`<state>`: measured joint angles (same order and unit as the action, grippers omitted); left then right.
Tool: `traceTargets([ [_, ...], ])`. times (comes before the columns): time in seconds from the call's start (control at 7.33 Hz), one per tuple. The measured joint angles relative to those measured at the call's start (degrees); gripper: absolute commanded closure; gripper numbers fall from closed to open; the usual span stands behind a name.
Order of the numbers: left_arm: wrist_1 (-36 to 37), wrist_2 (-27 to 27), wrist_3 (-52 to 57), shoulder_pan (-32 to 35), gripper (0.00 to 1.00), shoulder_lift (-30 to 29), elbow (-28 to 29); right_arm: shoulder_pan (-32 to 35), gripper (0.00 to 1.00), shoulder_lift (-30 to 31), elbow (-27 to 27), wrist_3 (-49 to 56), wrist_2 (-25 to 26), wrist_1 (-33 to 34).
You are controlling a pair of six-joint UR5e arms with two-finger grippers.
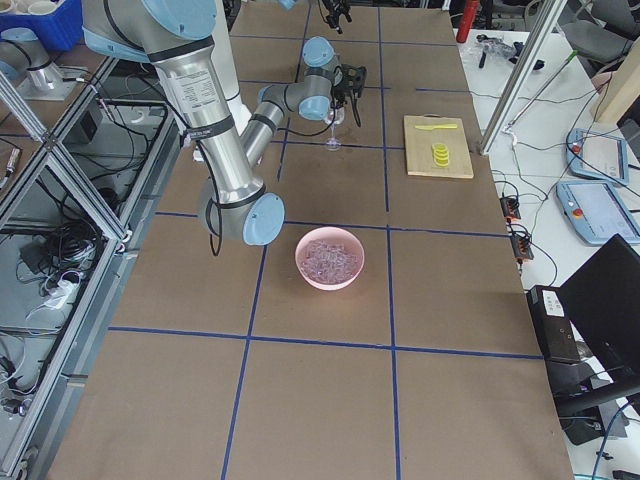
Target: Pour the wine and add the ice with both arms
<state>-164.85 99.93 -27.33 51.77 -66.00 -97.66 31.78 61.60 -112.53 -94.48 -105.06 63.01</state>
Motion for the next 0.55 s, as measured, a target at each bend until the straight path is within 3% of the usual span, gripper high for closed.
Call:
traceTargets([
  [0.41, -0.7, 0.0, -2.0, -0.1, 0.0, 0.0, 0.1, -3.3, 1.0, -1.4, 0.2, -0.3, 3.5, 1.6],
  [0.55, -0.9, 0.0, -2.2, -0.1, 0.0, 0.0, 0.1, -4.3, 0.55, -1.6, 0.2, -0.3, 4.8, 2.0],
])
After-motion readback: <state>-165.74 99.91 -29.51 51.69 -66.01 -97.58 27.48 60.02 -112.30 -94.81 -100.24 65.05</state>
